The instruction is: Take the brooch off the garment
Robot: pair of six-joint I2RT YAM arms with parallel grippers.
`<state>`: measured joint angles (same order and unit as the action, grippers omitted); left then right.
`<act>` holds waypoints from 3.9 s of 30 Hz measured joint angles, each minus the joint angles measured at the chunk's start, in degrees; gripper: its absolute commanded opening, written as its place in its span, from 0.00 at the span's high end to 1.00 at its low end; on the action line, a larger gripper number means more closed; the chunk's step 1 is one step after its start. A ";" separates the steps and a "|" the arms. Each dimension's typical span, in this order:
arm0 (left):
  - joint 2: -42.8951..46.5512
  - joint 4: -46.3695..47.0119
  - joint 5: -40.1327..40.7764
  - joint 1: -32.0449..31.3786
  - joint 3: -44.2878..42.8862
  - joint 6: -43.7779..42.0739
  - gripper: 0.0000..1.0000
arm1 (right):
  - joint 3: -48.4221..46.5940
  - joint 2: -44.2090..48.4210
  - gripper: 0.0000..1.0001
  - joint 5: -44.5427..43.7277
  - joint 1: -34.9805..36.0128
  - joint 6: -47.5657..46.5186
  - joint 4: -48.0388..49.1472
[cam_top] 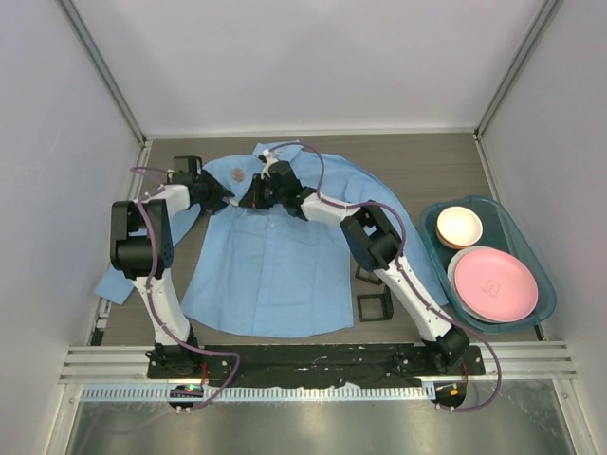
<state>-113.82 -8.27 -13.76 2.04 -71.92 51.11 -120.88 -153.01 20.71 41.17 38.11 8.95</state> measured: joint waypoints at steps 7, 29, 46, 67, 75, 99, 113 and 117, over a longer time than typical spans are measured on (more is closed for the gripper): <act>0.00 0.92 -1.42 1.07 -0.20 1.05 0.61 | 0.09 0.00 0.93 -0.02 -0.07 0.66 0.26; -1.53 2.40 -4.81 1.31 -1.25 0.44 1.00 | -0.92 -0.02 0.78 -0.04 -0.66 2.71 0.42; -1.53 1.14 -5.16 1.31 -1.90 -2.47 1.00 | -8.79 -2.34 0.85 -0.24 -0.68 3.91 0.11; -2.62 -1.03 -5.88 1.36 -3.63 -1.40 1.00 | -8.94 -4.87 0.89 0.26 -0.39 1.20 0.52; -4.13 -4.92 -6.27 1.44 -6.62 -0.31 1.00 | -8.55 -4.87 0.89 0.44 -0.26 -4.11 1.49; -6.97 -14.03 -3.98 1.11 -13.92 -6.62 1.00 | -6.91 -3.06 0.81 -0.48 0.70 -13.55 0.20; -6.67 -17.44 -0.02 -0.09 -16.26 -11.10 1.00 | -2.49 -2.86 0.43 5.46 -2.14 4.57 7.08; -6.67 -20.26 1.44 -0.09 -17.79 -10.93 0.80 | -2.32 -2.86 0.40 6.34 -2.34 6.34 8.00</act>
<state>-120.49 -28.53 -12.32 1.96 -89.71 40.18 -123.20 -155.87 27.05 38.83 44.45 16.95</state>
